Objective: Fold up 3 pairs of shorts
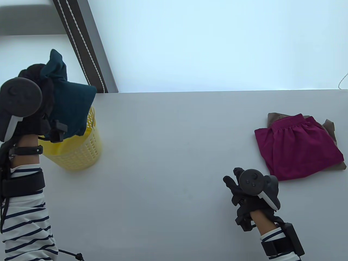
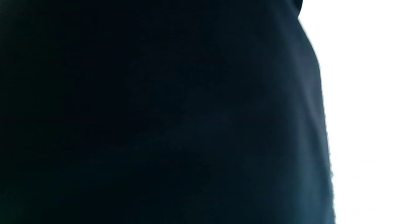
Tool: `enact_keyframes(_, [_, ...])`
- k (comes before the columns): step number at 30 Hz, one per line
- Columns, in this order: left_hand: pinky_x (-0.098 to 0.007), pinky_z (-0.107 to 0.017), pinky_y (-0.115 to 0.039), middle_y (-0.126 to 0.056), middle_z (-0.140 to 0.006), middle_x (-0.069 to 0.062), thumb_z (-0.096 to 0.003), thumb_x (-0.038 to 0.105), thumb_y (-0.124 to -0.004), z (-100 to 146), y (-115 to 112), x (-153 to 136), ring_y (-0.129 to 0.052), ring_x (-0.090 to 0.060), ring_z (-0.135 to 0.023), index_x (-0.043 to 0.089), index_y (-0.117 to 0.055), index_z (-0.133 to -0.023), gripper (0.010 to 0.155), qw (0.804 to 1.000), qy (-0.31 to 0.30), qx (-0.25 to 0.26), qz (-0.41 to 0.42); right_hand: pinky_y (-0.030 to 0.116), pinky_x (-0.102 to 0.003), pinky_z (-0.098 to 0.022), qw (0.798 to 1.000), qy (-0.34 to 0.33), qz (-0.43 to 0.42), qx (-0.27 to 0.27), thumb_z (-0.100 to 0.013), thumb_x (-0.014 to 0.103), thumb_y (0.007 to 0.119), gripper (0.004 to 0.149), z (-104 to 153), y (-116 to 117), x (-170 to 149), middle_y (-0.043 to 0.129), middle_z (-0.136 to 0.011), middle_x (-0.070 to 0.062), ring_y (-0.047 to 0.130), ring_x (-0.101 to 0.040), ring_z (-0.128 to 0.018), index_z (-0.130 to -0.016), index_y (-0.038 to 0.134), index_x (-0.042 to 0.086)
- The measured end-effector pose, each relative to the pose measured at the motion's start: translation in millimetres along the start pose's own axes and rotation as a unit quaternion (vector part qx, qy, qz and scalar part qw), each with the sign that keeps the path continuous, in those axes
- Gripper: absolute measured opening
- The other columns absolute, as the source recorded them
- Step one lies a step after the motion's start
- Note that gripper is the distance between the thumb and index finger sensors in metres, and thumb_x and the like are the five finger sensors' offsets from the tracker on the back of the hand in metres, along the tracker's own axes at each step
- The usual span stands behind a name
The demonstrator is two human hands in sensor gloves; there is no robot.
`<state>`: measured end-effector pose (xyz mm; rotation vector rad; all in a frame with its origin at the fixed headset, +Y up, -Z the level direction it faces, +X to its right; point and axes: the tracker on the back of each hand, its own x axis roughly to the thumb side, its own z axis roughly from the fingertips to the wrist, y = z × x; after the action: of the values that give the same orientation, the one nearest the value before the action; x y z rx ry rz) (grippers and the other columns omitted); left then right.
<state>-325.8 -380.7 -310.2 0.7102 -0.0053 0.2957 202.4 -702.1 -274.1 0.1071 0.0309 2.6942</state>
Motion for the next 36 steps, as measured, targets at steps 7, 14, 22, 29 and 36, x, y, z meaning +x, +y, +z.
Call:
enact_keyframes(7, [-0.055, -0.061, -0.079, -0.090, -0.050, 0.000, -0.0559, 0.035, -0.061, 13, 29, 75, -0.095, -0.018, -0.041, 0.023, -0.073, -0.084, 0.033, 0.986, -0.095, -0.072, 0.120, 0.069, -0.063, -0.045, 1.000, -0.002, -0.007, -0.013, -0.051, 0.047, 0.056, 0.068, 1, -5, -1, 0.065, -0.086, -0.042, 0.077, -0.063, -0.068, -0.093, 0.055, -0.007])
enact_keyframes(14, [-0.056, -0.058, -0.080, -0.090, -0.044, -0.002, -0.0544, 0.032, -0.062, 69, -153, 135, -0.095, -0.020, -0.035, 0.020, -0.076, -0.080, 0.032, 0.879, -0.169, -0.441, 0.064, 0.069, -0.063, -0.044, 1.000, -0.006, 0.000, -0.007, -0.051, 0.046, 0.057, 0.068, 2, -6, -1, 0.066, -0.085, -0.043, 0.078, -0.063, -0.067, -0.093, 0.055, -0.008])
enact_keyframes(22, [-0.061, -0.069, -0.069, -0.077, -0.091, -0.010, -0.0526, 0.040, -0.060, 190, -313, 176, -0.090, -0.031, -0.080, 0.030, -0.045, -0.102, 0.053, 0.826, -0.333, -0.409, -0.198, 0.069, -0.064, -0.043, 1.000, 0.001, 0.006, -0.010, -0.051, 0.046, 0.057, 0.069, 3, -7, -6, 0.065, -0.085, -0.043, 0.078, -0.064, -0.066, -0.093, 0.055, -0.009])
enact_keyframes(29, [-0.069, -0.072, -0.056, -0.026, -0.115, -0.038, -0.0430, 0.063, -0.047, 219, -267, 167, -0.064, -0.049, -0.102, 0.006, 0.014, -0.098, 0.100, 0.814, -0.454, -0.051, -0.358, 0.069, -0.064, -0.043, 1.000, -0.002, 0.011, -0.019, -0.051, 0.046, 0.057, 0.069, 4, -11, -7, 0.065, -0.085, -0.044, 0.077, -0.064, -0.066, -0.093, 0.054, -0.009])
enact_keyframes(36, [-0.068, -0.064, -0.070, -0.053, -0.110, -0.041, -0.0419, 0.068, -0.048, 207, -259, 81, -0.087, -0.045, -0.085, -0.001, -0.040, -0.109, 0.097, 0.882, -0.210, -0.322, -0.272, 0.069, -0.064, -0.043, 1.000, -0.008, 0.008, 0.005, -0.051, 0.046, 0.057, 0.069, 2, -4, -4, 0.066, -0.084, -0.044, 0.078, -0.064, -0.066, -0.093, 0.054, -0.009])
